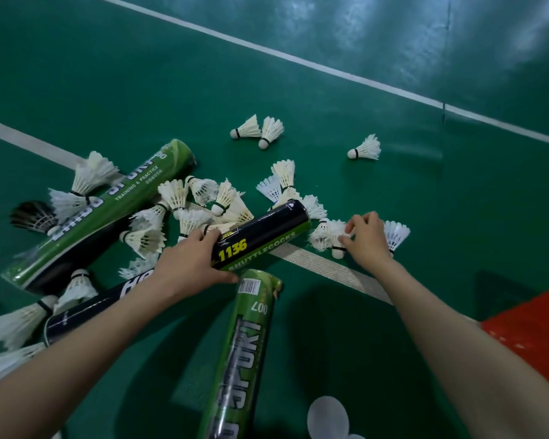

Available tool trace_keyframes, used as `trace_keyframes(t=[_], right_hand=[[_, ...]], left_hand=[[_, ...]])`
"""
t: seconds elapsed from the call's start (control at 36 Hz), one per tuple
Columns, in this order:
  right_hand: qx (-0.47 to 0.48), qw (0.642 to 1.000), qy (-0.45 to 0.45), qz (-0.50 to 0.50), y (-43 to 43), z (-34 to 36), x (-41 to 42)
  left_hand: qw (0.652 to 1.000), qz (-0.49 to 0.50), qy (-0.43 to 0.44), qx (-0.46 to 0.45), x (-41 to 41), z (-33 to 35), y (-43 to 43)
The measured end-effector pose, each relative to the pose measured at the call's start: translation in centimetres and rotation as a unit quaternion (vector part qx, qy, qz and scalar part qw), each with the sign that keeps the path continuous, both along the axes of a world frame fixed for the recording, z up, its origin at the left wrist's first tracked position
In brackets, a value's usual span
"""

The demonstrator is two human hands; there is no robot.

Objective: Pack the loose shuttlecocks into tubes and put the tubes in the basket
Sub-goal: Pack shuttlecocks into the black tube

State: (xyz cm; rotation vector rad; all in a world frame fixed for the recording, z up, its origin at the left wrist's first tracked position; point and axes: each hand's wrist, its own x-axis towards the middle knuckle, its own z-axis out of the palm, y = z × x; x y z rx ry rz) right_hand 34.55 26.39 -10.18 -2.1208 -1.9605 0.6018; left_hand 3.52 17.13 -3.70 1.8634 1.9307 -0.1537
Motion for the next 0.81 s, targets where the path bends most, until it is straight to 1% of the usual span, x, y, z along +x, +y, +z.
trace_keyframes(t=[0.06, 0.11, 0.22, 0.28, 0.33, 0.39, 0.42, 0.47, 0.53, 0.58, 0.61, 0.72, 0.81], right_hand=[[-0.009, 0.999, 0.038, -0.018, -0.5, 0.0, -0.3], [-0.029, 0.998, 0.050, -0.040, -0.8, 0.0, -0.6], [-0.048, 0.998, 0.002, -0.048, -0.8, 0.1, -1.2], [-0.032, 0.998, -0.046, -0.034, -0.7, 0.7, -1.5], [0.010, 0.996, -0.089, -0.024, -0.5, 2.0, -1.9], [0.057, 0.994, -0.095, -0.023, -0.1, 3.7, -2.3], [0.075, 0.994, -0.080, -0.021, 0.1, 4.6, -2.6], [0.095, 0.995, -0.022, -0.023, 0.6, 6.4, -3.2], [0.104, 0.991, 0.074, -0.040, 0.7, 8.3, -4.0], [0.102, 0.976, 0.184, -0.058, 0.4, 9.8, -4.8], [0.104, 0.967, 0.223, -0.061, 0.2, 10.3, -5.2], [0.102, 0.947, 0.298, -0.055, -0.4, 10.9, -6.1], [0.081, 0.927, 0.358, -0.073, -0.2, 10.5, -6.4]], left_hand=[[1.000, 0.006, -0.006, 0.004, -0.3, 0.0, -0.1], [1.000, 0.010, -0.010, 0.008, -0.3, 0.0, -0.2], [1.000, 0.009, -0.013, 0.014, -0.3, 0.1, -0.2], [1.000, 0.006, -0.011, 0.013, -0.4, 0.1, -0.3], [1.000, 0.004, -0.006, 0.013, -0.5, 0.2, -0.4], [1.000, 0.004, -0.002, 0.015, -0.6, 0.3, -0.4], [1.000, 0.004, -0.002, 0.016, -0.6, 0.3, -0.3], [1.000, 0.006, -0.005, 0.022, -0.6, 0.4, -0.3], [1.000, 0.008, -0.007, 0.029, -0.5, 0.6, -0.2], [0.999, 0.009, -0.011, 0.036, -0.4, 0.7, -0.2], [0.999, 0.009, -0.013, 0.039, -0.4, 0.8, -0.1], [0.998, 0.013, -0.032, 0.055, -0.6, 0.8, -0.2], [0.997, 0.018, -0.051, 0.063, -0.9, 0.6, -0.4]])
